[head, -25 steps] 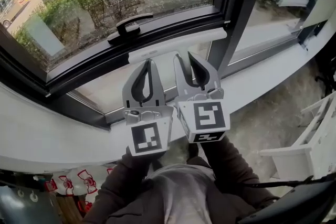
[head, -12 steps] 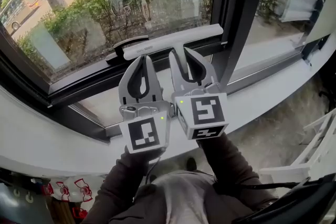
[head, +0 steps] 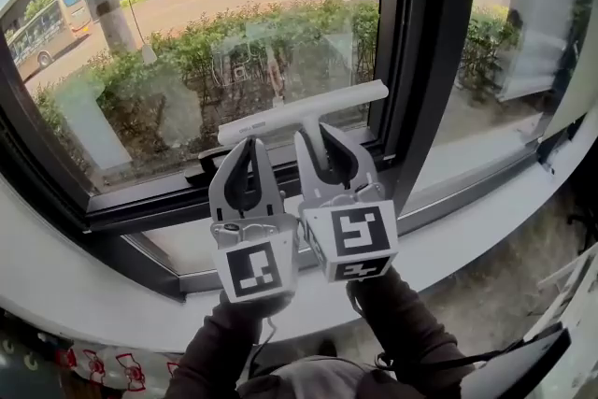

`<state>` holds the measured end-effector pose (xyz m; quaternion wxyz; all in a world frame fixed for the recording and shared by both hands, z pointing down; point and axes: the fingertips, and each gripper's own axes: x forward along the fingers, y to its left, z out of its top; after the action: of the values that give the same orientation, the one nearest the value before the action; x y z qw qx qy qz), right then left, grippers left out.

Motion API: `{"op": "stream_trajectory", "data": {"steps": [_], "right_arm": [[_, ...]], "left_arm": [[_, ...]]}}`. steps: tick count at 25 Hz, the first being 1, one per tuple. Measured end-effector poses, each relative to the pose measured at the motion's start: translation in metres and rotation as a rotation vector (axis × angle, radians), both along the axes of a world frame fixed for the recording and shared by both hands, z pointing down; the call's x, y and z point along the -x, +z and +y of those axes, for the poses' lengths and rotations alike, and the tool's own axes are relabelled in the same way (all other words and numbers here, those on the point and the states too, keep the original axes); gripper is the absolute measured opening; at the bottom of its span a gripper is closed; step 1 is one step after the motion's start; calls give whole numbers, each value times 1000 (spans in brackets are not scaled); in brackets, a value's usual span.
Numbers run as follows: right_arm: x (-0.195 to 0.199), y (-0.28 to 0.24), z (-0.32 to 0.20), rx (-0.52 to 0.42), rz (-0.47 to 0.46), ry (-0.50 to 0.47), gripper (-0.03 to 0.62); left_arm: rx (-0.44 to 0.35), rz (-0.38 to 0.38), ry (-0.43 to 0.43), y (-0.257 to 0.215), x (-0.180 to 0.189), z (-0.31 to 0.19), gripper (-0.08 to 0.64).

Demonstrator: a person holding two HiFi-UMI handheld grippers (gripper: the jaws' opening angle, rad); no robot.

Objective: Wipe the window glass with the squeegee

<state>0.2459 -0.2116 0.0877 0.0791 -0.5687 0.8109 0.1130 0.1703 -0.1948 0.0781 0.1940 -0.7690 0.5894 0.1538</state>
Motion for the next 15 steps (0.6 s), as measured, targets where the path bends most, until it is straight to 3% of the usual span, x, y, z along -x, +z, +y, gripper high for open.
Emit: {"op": "stream_trajectory", "data": {"steps": [6,15], "right_arm": [[3,-26,-13,-21,4,-18,83],[-3,-56,-53,-51,-33,32,83]], "left_arm": [[-37,4,-16,-24,3,-13,0],[-83,-17,40,-57,-3,-55,0]]}}
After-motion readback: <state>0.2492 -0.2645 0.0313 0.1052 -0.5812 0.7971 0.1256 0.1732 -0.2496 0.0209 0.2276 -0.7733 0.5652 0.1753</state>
